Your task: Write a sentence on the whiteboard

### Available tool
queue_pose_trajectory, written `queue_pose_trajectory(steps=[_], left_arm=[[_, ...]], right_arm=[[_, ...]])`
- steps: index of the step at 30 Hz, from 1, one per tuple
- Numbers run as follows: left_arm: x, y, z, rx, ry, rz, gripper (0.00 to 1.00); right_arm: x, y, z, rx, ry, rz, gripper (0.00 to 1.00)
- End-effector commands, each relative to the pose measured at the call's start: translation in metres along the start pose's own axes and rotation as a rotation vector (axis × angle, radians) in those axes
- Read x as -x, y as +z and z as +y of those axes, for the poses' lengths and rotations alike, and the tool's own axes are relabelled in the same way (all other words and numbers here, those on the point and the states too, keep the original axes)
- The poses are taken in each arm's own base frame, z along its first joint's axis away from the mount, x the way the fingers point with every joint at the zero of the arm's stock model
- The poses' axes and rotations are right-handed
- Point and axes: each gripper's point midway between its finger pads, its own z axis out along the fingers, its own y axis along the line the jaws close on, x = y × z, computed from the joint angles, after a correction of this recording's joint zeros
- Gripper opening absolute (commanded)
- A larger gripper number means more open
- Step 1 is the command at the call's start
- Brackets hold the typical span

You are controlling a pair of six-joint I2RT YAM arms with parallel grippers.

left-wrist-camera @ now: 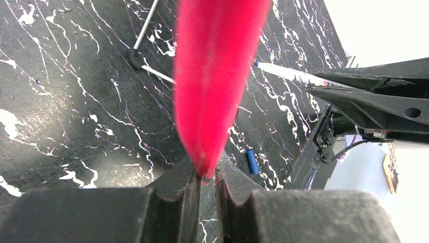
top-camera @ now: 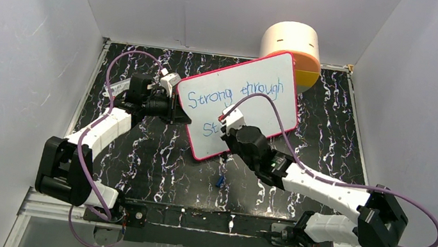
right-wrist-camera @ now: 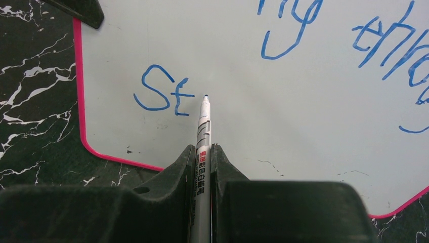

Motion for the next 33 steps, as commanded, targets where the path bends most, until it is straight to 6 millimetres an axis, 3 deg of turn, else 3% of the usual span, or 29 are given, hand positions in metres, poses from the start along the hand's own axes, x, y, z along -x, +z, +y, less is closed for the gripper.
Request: queue_pose_trajectory(steps=[1,33], left_arm=[[-0.004,-0.004,0.009,0.061,0.003,0.014,0.0],[-0.005,-0.002,0.008,0.05,-0.001,0.021,0.0]], right_arm=[[0.035,0.003,-0.003,-0.028,0.007,-0.079,0.0],[0.026,0.016,0.004,-0.068,-0.057,-0.027,0.0]])
